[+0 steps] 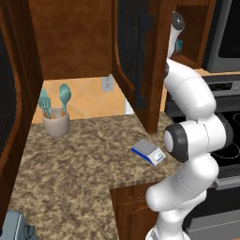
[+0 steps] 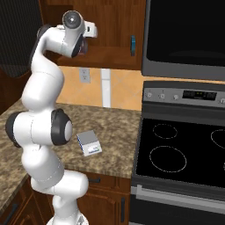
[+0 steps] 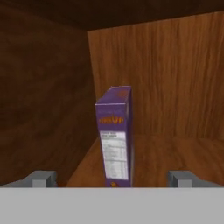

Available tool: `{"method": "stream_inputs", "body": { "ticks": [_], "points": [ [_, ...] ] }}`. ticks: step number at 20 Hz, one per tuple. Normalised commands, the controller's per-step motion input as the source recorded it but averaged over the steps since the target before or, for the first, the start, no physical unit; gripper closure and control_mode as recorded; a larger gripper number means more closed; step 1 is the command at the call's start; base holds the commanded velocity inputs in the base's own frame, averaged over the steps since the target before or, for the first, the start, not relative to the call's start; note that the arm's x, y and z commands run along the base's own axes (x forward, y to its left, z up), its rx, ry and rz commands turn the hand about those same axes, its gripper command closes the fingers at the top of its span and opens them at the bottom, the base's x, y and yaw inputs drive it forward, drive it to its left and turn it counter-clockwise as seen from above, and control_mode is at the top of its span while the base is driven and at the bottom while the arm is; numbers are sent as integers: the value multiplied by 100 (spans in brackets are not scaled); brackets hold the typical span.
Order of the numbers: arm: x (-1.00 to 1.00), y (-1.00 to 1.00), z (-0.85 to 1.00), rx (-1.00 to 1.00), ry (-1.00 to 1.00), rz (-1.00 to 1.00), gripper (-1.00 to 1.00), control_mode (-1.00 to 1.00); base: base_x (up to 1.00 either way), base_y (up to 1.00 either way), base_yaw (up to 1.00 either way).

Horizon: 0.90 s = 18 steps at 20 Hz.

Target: Pick the cereal and place it on the digital scale for weighing, and close the cabinet.

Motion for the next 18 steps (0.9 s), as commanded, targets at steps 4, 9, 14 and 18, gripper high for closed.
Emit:
{"method": "stream_inputs", "body": {
  "ticks": [4,9,14,18],
  "points": [
    [10,19,-10,0,0,0,-100,-100,0,0,0],
    [17,5,-6,0,1,0,-100,-100,0,0,0],
    [12,-3,-2,0,2,0,-100,-100,0,0,0],
    [21,0,-8,0,0,0,-100,-100,0,0,0]
  ]
}}
